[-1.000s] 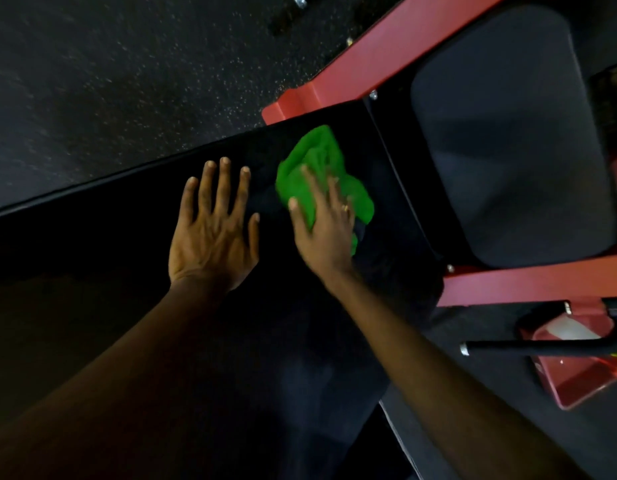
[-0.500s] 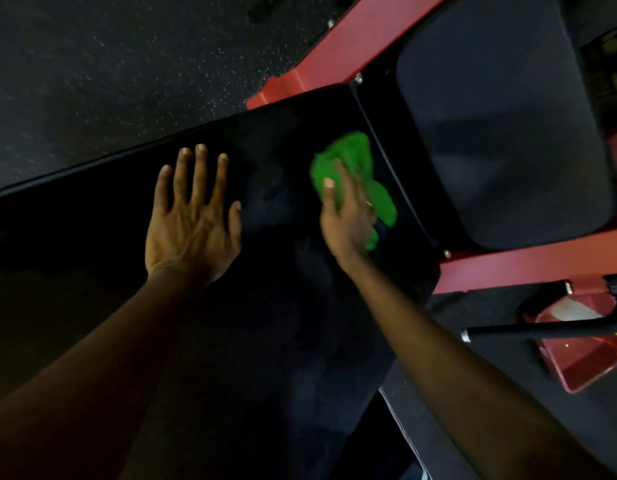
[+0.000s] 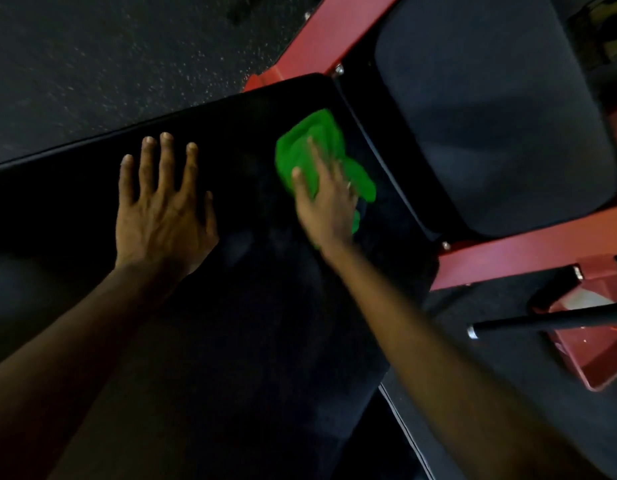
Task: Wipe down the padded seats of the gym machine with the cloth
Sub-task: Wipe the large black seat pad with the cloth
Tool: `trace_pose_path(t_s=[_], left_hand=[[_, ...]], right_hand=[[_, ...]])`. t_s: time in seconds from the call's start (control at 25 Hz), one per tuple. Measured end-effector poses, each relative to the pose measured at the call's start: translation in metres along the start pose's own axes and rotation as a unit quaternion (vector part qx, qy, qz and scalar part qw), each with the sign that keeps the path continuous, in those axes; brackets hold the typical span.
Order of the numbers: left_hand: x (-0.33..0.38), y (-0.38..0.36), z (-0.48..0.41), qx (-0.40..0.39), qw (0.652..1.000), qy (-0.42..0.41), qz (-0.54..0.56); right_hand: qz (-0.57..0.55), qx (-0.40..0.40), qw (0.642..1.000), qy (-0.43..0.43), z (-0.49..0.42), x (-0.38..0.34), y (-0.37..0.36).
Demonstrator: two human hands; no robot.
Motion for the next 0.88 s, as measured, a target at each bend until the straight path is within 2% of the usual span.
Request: trace_pose_path(t_s=[0.12,0.2,0.32,0.4,0.52,0.64,0.72,0.8,0.88], left_hand=[[0.039,-0.009,-0.008,0.011,0.998,-0.045,0.039],[0.058,-0.019,-0.009,-0.002,0.997,-0.073,0.028],[0.055,-0.024,-0.011,-0.018,0.997,-0.063,0.032],[0.056,-0.024,-0.011,-0.024,0.998,-0.062,0.022],[0.059,-0.025,-0.012,-0.031,0.997,-0.064,0.005],[0.058,-0.027,-0.013,-0.041,0.997,-0.064,-0.003],[0.058,-0.028,-0.014,-0.048,0.997,-0.06,-0.003],[0.057,-0.028,-0.014,-0.046,0.997,-0.057,-0.003],[0.057,-0.029,-0.015,-0.054,0.997,-0.06,-0.003]], right_hand=[[0.063,-0.083,0.988,0.118,0.166,0.012,-0.004],[0.083,-0.092,0.981,0.152,0.198,0.034,0.005],[0.125,-0.082,0.977,0.151,0.136,0.04,0.003],[0.117,-0.072,0.983,0.121,0.077,0.03,-0.008],[0.069,-0.008,0.996,0.051,-0.02,0.024,-0.004],[0.041,0.007,0.998,-0.044,-0.102,0.024,0.007],[0.03,0.01,0.997,-0.072,-0.092,0.026,0.006],[0.032,0.008,0.999,-0.024,-0.017,0.018,0.004],[0.053,-0.027,0.997,0.039,0.074,0.015,-0.006]])
Point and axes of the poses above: each hand's wrist, its own z-axis away from the middle knuckle, its own y-axis out of the back of the hand, x = y × z, the point moved 10 cm from there along -z, towards the middle knuckle, and after that the axes turned 11 degrees about -y, right-handed, at the moved point
